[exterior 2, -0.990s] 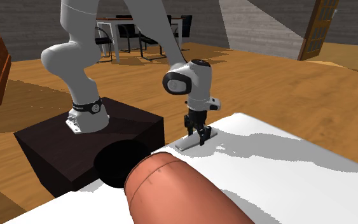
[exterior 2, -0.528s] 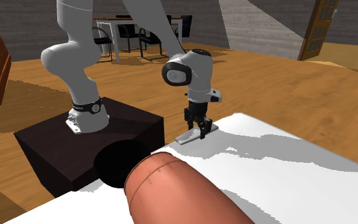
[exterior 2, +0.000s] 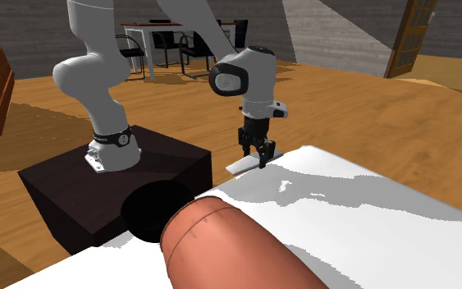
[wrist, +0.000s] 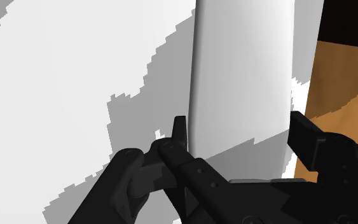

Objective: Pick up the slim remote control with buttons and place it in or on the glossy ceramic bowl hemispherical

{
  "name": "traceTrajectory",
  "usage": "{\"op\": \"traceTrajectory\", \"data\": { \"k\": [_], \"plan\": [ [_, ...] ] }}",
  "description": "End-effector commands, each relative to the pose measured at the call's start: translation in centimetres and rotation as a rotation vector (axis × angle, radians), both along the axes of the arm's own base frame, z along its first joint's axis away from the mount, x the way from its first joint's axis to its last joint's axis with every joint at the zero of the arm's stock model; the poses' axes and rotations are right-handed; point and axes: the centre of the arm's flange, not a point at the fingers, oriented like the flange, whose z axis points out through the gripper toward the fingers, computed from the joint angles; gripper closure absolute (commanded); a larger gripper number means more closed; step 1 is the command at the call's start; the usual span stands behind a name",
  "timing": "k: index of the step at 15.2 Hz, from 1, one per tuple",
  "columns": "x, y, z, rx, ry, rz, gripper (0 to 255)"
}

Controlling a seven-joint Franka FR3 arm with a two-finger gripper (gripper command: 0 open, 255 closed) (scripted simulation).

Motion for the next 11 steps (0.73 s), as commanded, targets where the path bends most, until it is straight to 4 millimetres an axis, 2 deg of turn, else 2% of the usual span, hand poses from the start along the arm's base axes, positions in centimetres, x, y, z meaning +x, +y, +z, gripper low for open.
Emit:
{"op": "traceTrajectory", "data": {
  "k": [1,11],
  "plan": [
    [-0.1,-0.1,1.1,0.000,0.000,0.000,255],
    [-0.1,-0.1,6.4,0.000,0.000,0.000,255]
  ]
}}
